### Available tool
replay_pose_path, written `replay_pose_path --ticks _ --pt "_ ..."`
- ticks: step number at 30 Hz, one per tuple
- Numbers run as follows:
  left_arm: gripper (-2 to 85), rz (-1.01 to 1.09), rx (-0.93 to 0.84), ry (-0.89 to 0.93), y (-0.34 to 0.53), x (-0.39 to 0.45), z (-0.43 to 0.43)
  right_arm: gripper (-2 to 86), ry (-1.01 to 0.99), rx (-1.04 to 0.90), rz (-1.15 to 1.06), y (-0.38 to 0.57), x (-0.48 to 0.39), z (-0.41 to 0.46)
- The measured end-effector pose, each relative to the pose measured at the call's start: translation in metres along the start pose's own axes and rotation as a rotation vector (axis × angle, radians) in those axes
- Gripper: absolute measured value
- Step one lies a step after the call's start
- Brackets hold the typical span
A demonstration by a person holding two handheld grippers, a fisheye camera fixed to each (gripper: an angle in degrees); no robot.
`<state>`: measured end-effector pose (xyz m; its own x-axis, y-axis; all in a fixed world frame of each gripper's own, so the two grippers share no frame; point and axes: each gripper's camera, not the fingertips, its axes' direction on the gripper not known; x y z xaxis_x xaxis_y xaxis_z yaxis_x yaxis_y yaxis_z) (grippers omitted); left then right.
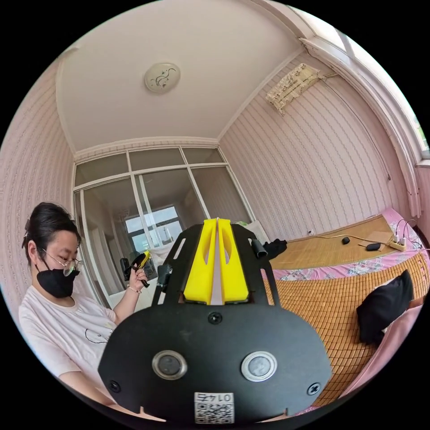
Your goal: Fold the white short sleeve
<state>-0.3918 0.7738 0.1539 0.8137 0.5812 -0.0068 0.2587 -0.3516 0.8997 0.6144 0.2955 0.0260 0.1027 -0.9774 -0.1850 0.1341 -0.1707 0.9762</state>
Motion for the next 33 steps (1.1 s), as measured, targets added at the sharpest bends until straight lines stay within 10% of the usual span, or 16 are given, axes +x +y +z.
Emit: replay_pose_path --ticks 16,28,33 --pt "-1.0 0.102 0.176 0.071 -0.089 0.050 -0.086 -0.1 0.077 0.025 -0.425 -0.104 -0.176 -0.089" --pt "-1.0 -0.376 -0.379 -0.147 0.020 -0.153 0.168 -0.1 0.560 -0.620 0.078 -0.008 0.116 0.133" --pt "-1.0 -0.385 -0.315 -0.188 -0.003 -0.174 0.222 -0.1 0.477 -0.365 0.128 -0.057 0.137 0.156"
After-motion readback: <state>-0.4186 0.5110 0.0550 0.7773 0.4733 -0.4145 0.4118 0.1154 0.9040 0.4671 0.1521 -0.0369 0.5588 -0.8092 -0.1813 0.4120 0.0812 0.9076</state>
